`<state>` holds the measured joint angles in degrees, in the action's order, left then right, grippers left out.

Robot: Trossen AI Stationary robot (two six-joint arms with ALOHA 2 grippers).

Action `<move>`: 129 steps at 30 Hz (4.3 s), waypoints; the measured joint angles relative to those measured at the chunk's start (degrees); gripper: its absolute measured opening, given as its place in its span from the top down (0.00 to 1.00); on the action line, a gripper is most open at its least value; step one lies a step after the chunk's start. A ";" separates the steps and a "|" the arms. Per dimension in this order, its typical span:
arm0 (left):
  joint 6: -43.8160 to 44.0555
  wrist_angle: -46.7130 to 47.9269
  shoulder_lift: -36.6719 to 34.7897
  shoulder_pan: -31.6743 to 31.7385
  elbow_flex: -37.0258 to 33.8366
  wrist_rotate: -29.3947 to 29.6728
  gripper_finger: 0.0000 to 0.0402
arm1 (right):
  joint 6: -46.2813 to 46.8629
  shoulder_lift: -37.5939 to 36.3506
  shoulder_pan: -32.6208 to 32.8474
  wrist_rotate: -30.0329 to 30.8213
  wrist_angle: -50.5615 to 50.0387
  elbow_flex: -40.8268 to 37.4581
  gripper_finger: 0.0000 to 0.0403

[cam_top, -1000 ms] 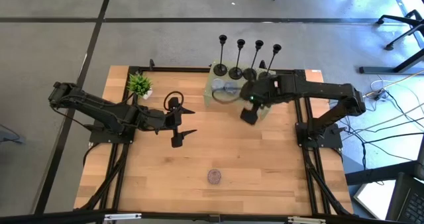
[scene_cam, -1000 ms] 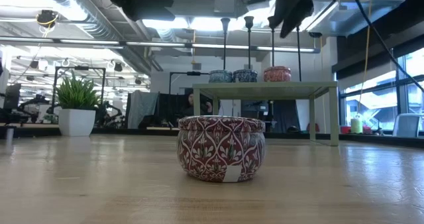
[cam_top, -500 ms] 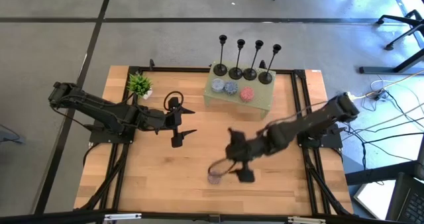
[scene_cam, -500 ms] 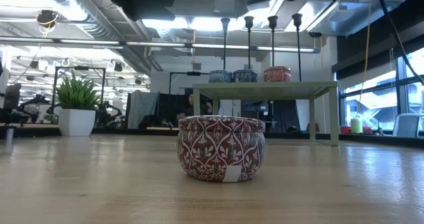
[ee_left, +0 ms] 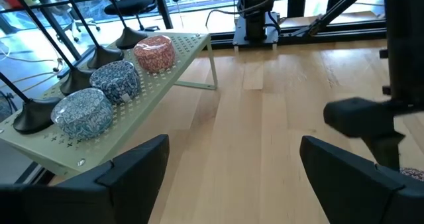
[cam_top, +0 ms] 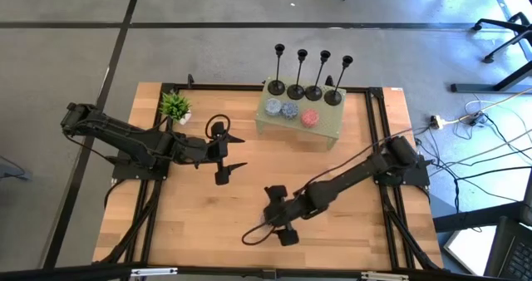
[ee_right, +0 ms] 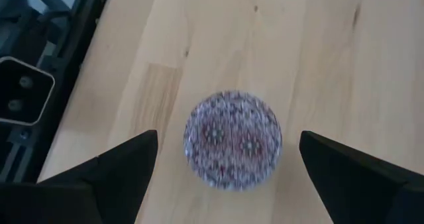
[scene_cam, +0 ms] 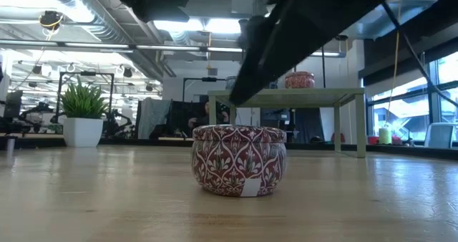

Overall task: Pick & Place candle stick holders
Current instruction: Put the patterned red scented candle on the shelf aligned with the black candle holder

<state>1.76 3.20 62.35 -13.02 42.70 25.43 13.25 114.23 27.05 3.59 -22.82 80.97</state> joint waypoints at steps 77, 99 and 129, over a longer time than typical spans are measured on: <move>0.00 -0.11 0.00 0.00 0.00 0.00 0.16 | 29.16 -34.10 -16.30 36.24 -63.23 0.24 0.22; 0.00 0.00 0.00 0.00 0.00 0.00 0.16 | 24.82 -33.24 -35.93 24.74 -45.02 -12.24 0.22; 0.02 0.00 0.00 0.00 0.00 0.00 0.16 | 21.77 -33.24 -36.53 24.35 -43.74 -12.39 0.21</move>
<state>1.78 3.20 62.35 -13.02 42.70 25.43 35.02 80.99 -9.47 27.94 -66.57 68.58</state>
